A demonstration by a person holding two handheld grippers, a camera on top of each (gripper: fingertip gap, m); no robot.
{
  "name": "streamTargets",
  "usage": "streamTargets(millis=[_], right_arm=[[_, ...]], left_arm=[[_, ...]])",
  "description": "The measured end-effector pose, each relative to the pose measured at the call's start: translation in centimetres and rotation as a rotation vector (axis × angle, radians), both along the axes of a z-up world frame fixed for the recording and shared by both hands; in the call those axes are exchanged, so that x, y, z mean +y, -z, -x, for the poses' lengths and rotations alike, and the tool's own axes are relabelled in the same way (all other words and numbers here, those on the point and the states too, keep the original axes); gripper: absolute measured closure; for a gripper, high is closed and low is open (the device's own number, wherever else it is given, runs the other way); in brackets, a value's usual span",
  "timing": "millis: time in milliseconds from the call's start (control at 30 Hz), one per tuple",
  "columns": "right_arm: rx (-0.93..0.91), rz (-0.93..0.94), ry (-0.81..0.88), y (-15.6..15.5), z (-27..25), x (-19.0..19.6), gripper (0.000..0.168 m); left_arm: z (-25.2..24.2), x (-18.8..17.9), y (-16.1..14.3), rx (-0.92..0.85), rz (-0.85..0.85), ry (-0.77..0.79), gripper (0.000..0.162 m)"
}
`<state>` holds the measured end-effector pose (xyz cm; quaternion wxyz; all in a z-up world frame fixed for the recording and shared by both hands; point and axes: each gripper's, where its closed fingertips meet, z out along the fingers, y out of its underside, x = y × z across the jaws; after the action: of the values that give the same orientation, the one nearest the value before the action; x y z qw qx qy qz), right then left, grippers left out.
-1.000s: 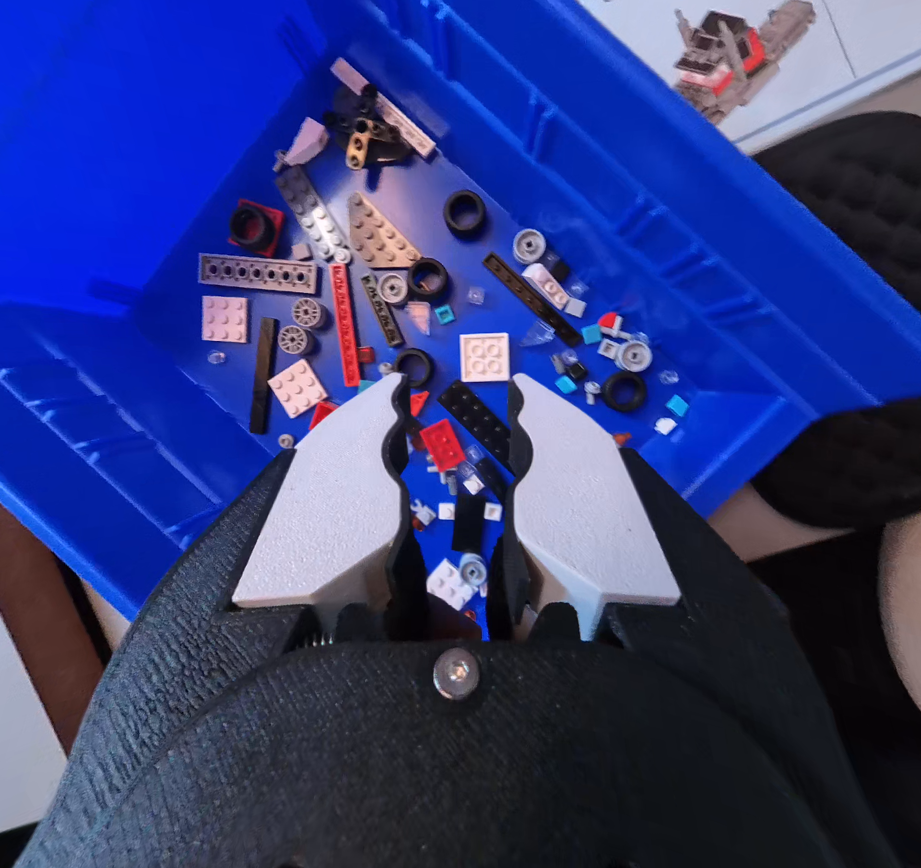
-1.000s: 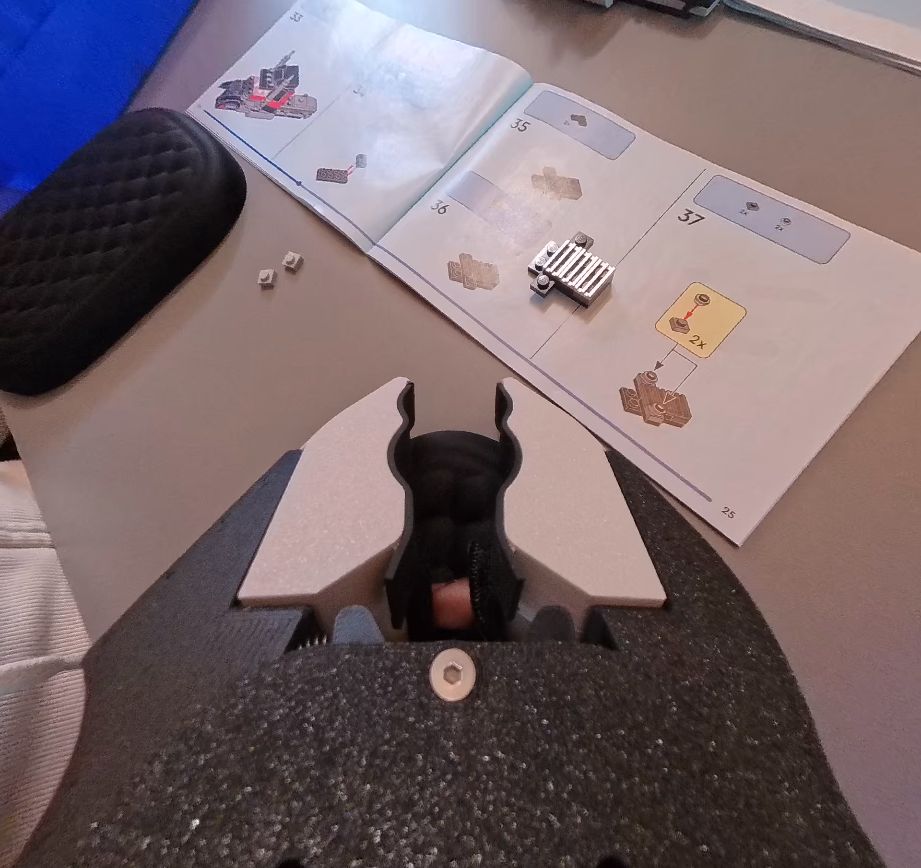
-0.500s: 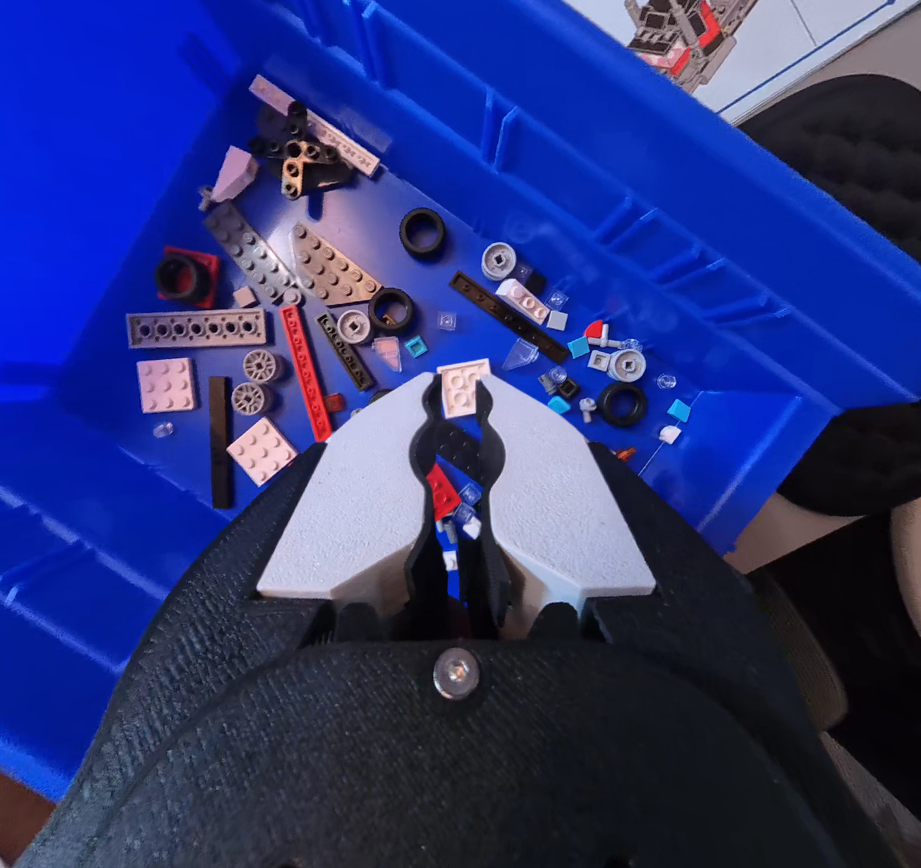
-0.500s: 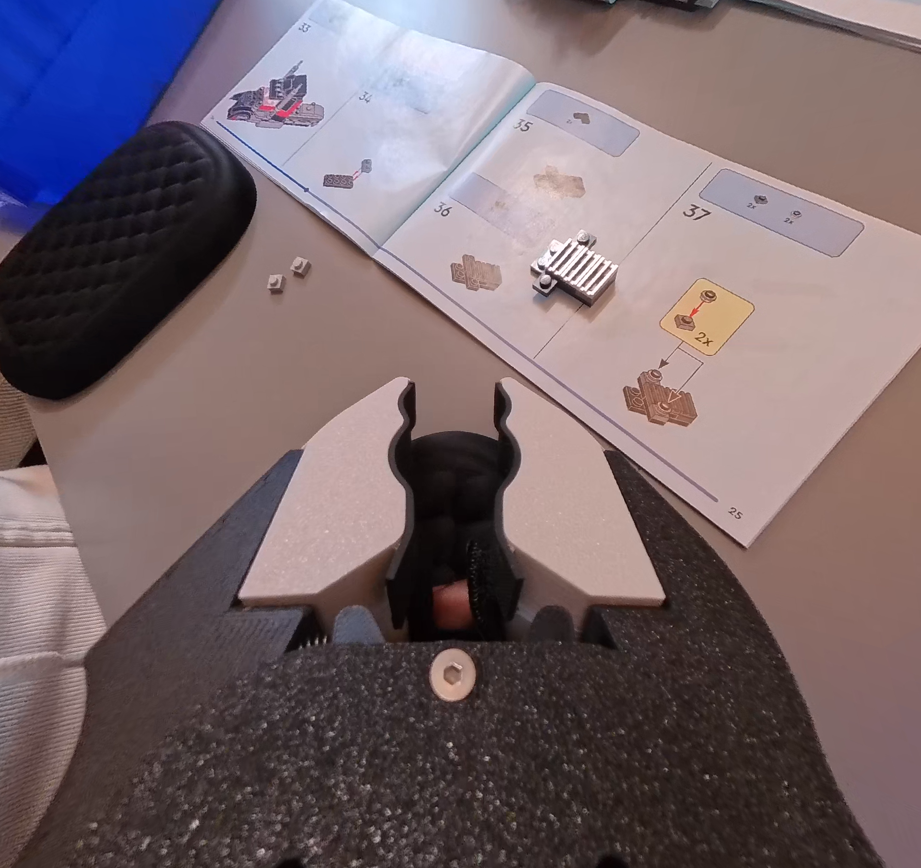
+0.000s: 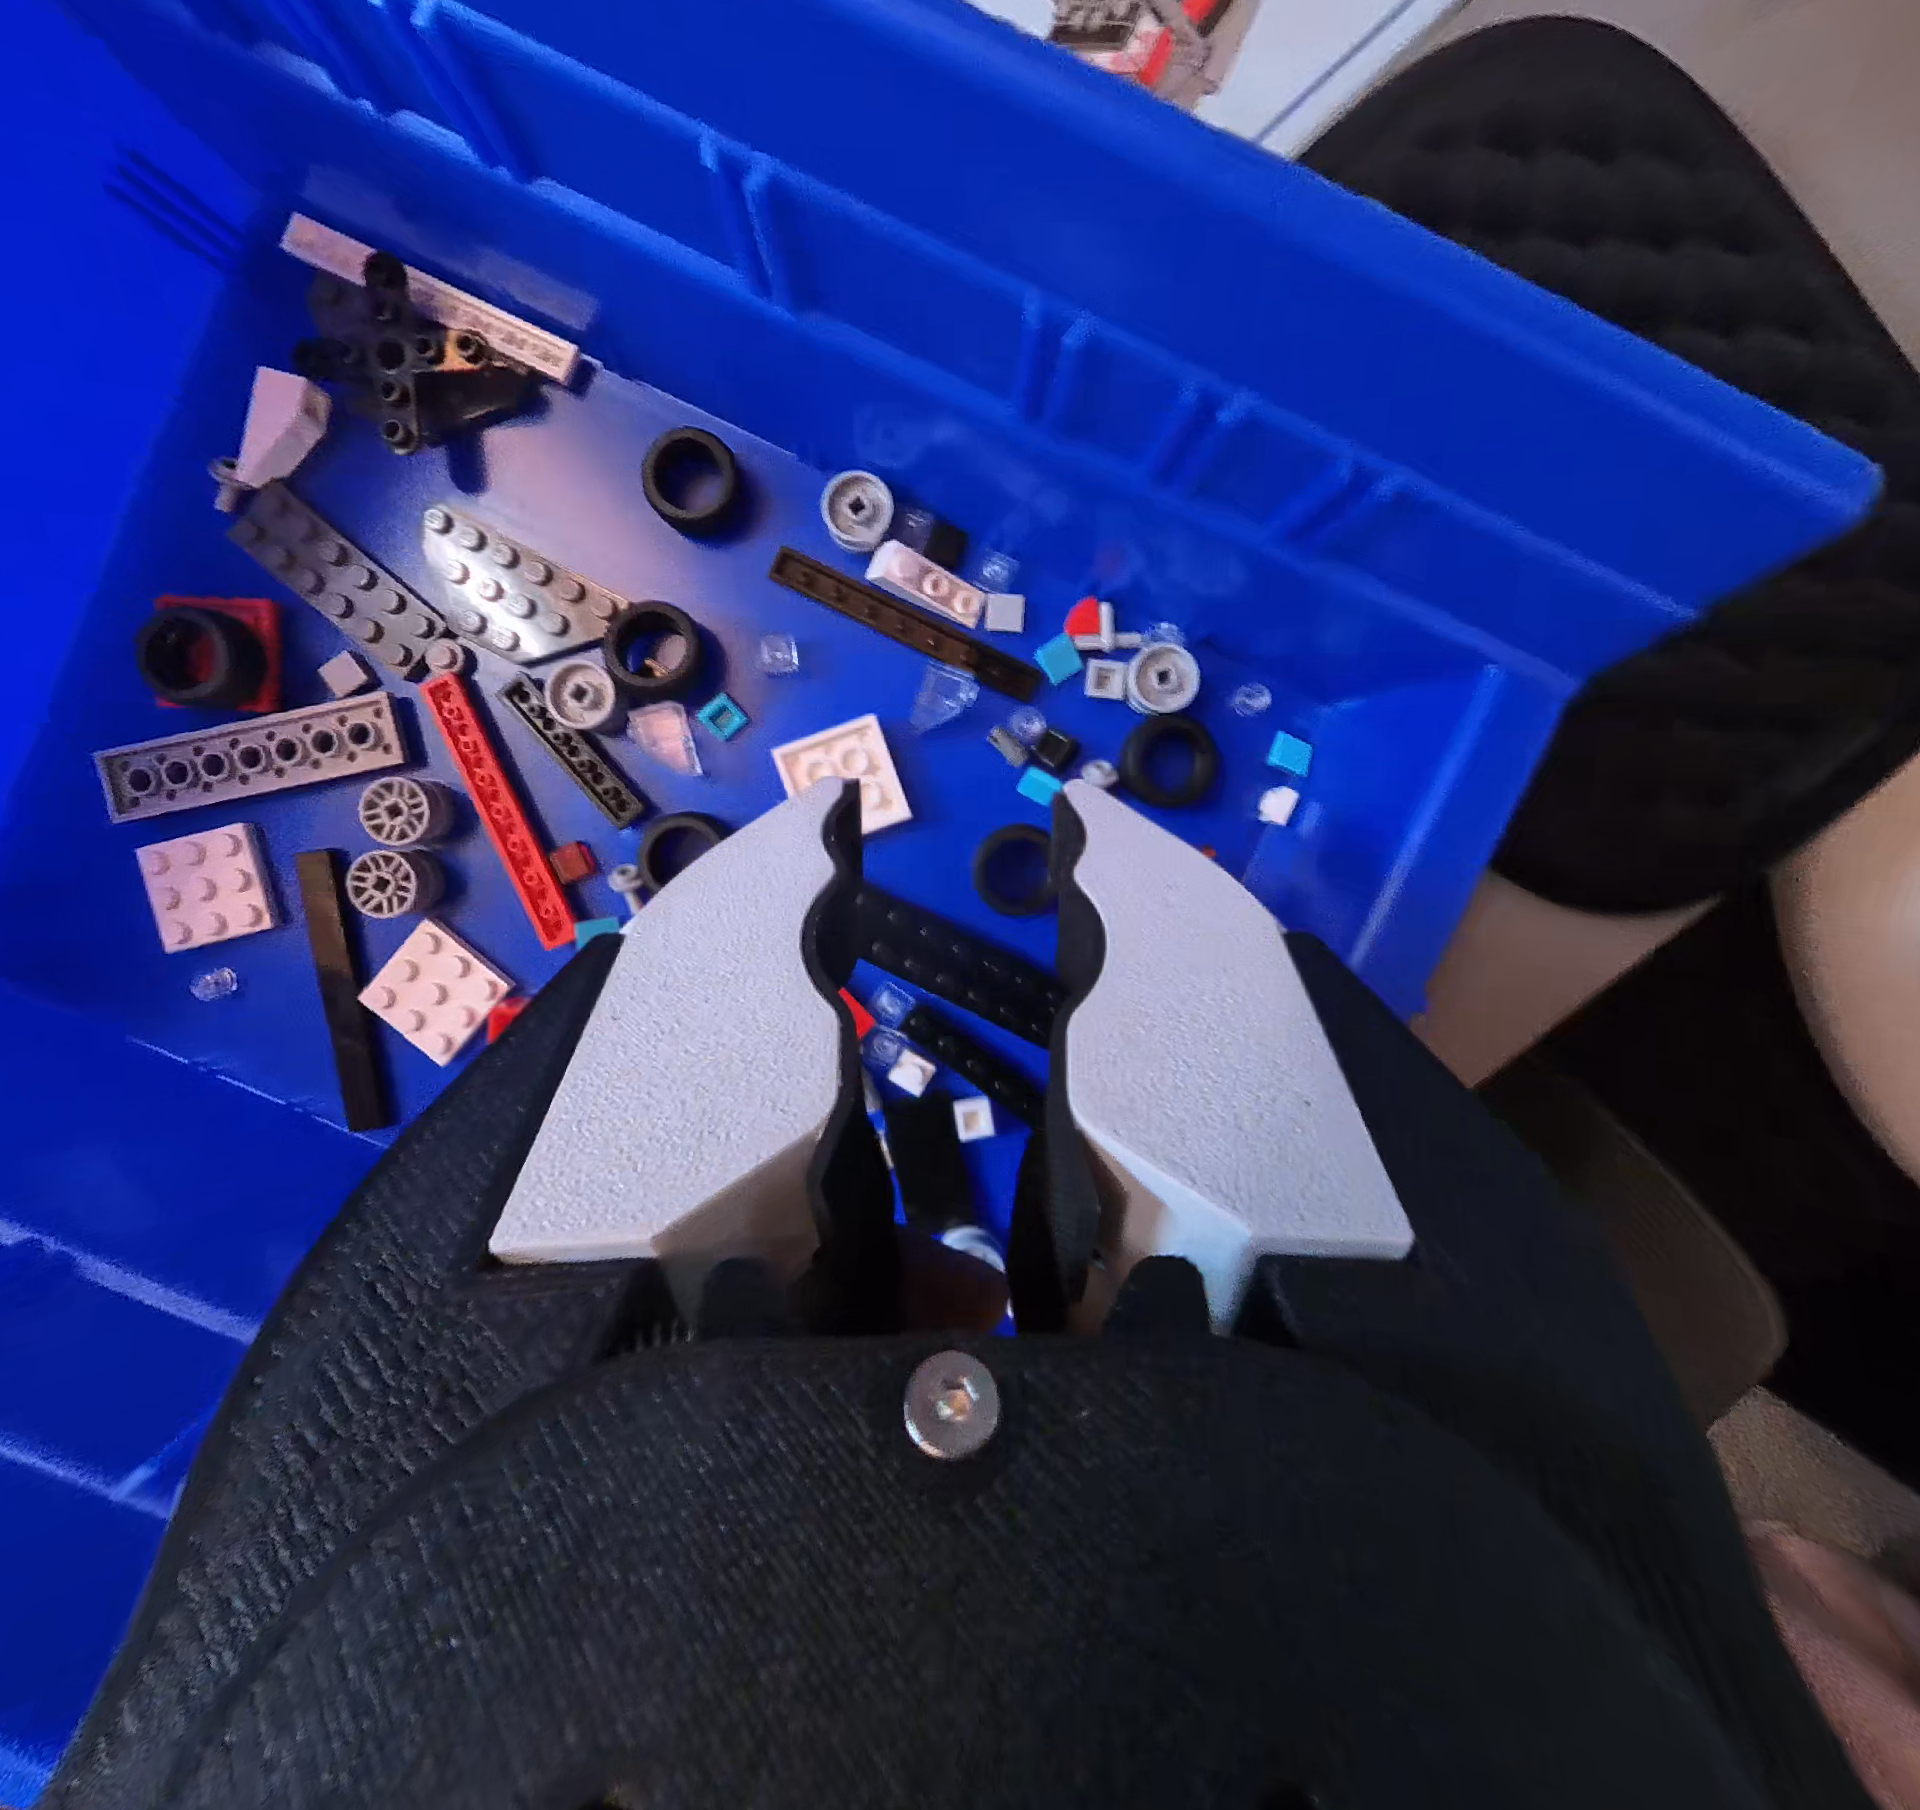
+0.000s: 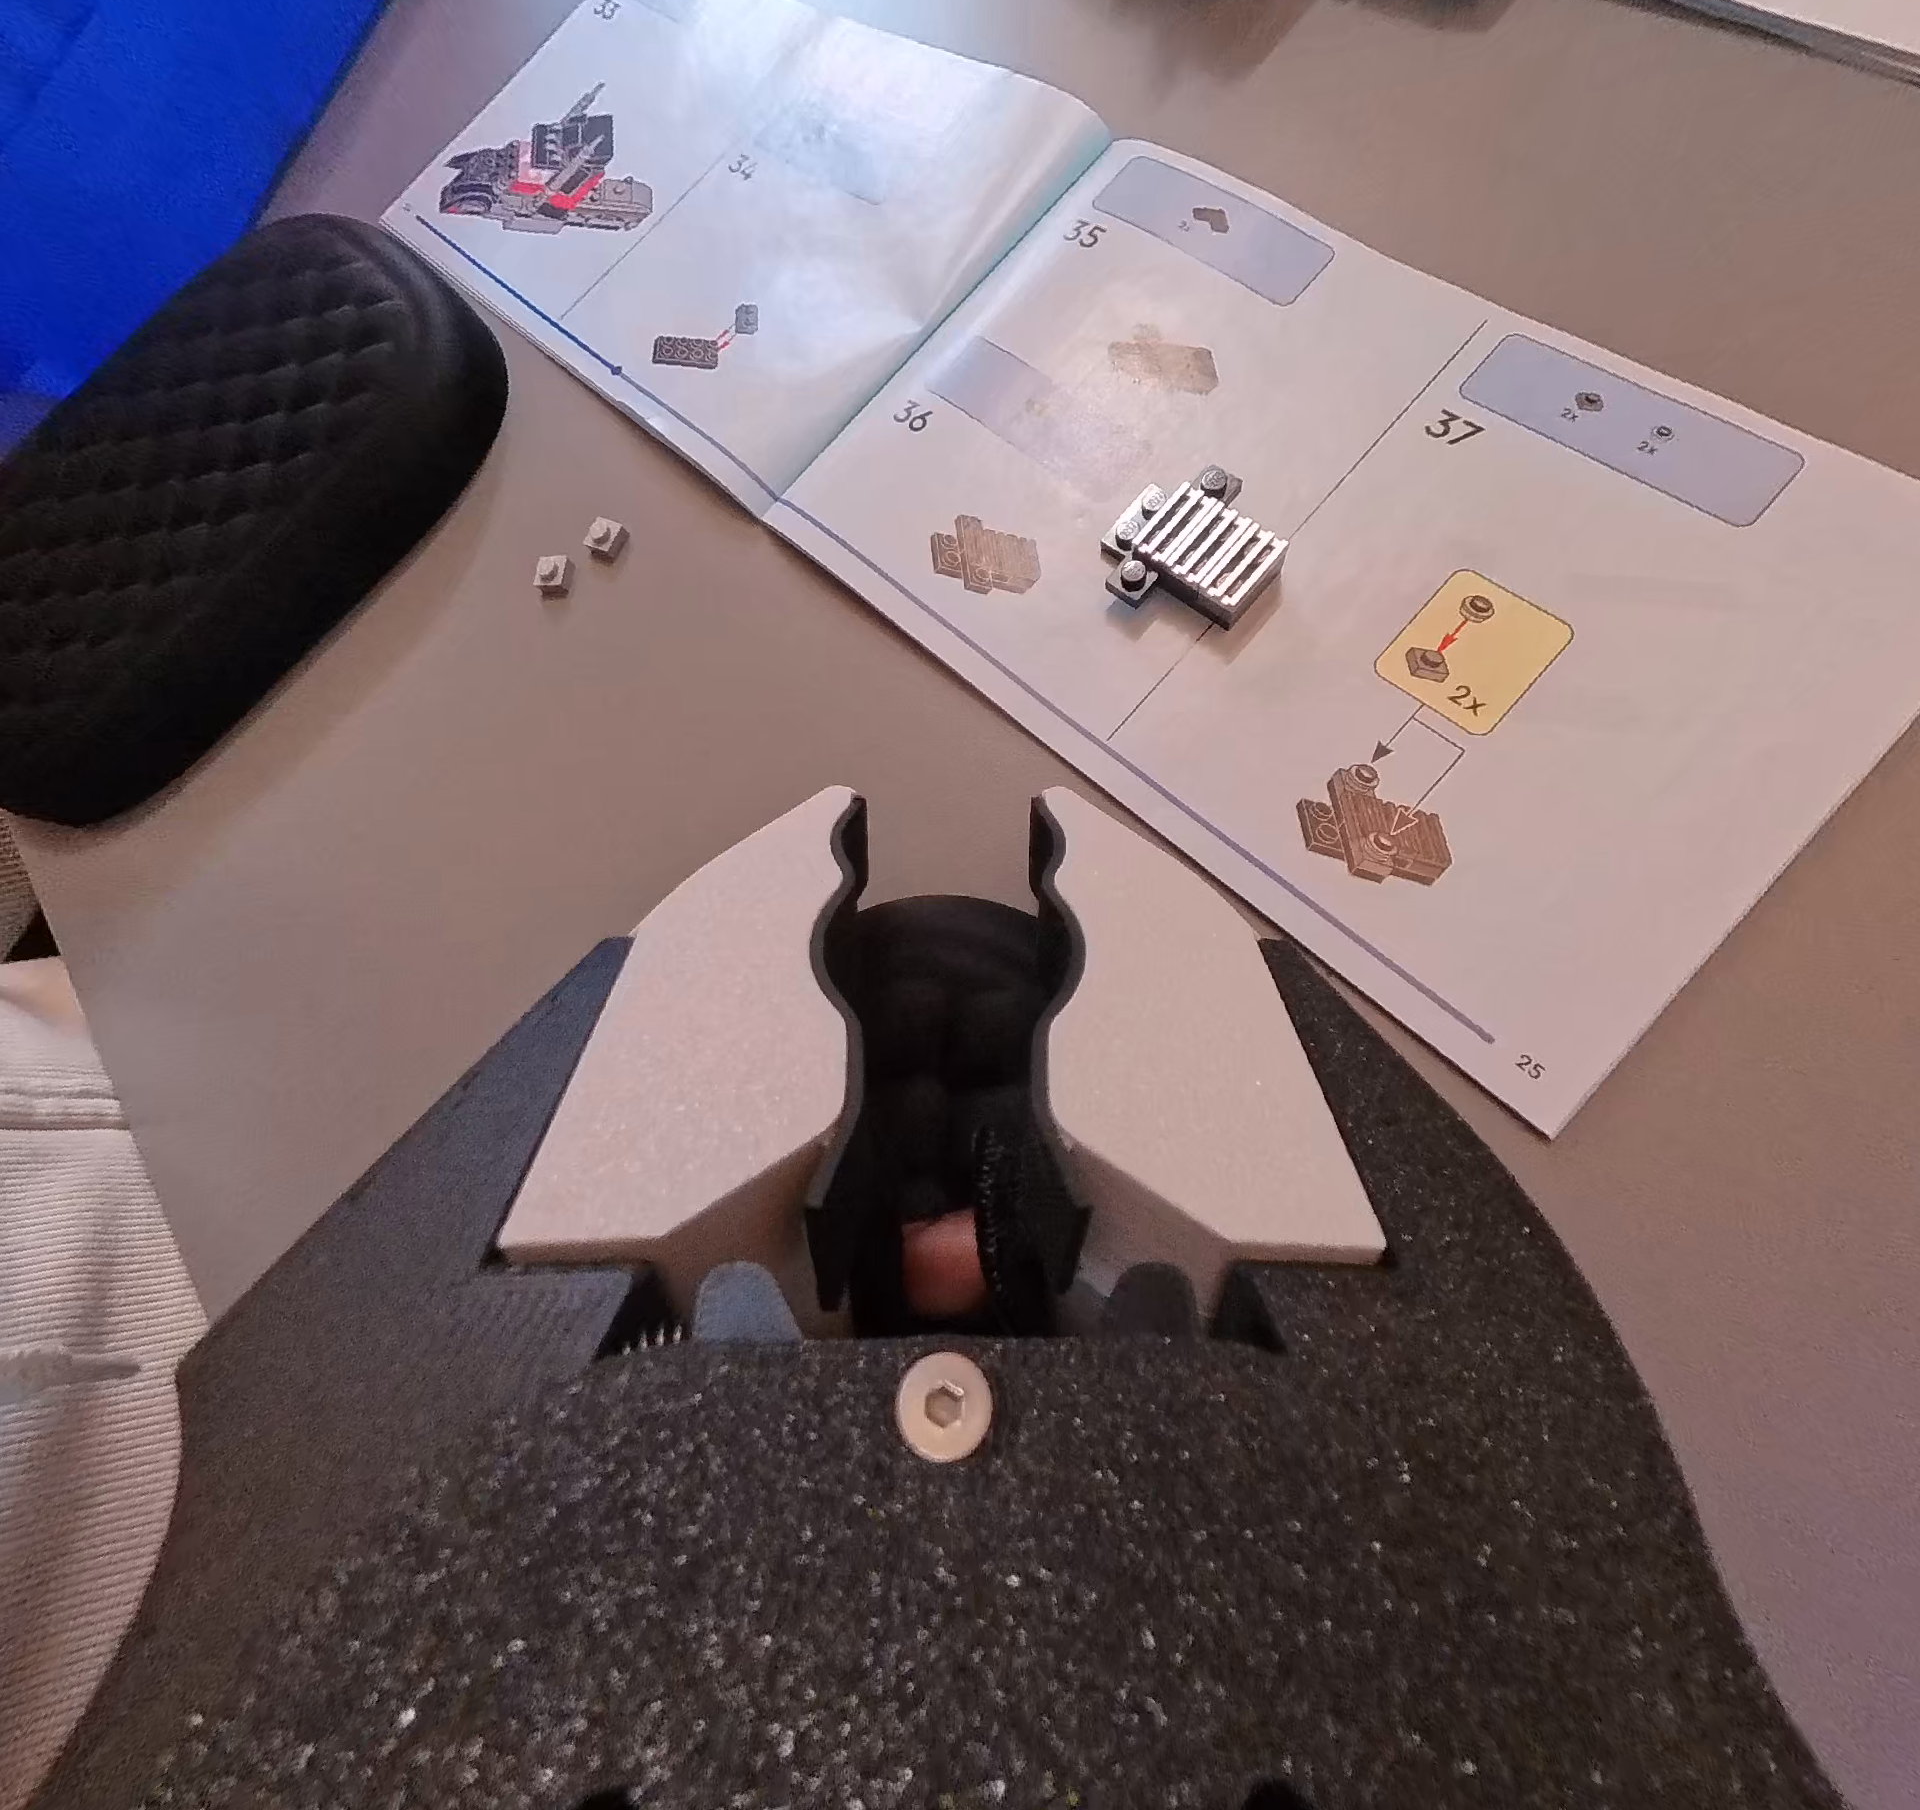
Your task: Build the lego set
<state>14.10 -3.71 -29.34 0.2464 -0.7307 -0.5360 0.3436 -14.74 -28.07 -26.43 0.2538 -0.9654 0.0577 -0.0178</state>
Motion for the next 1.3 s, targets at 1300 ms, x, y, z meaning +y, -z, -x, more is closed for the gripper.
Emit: streamTargets(millis=[1300], right_arm=[[-0.019, -0.028, -0.064, -0.1, 0.2, -0.7, 0.135]], left_arm=[[-1.0, 2.6, -1.4, -0.182, -0.279, -0.089, 0.156]])
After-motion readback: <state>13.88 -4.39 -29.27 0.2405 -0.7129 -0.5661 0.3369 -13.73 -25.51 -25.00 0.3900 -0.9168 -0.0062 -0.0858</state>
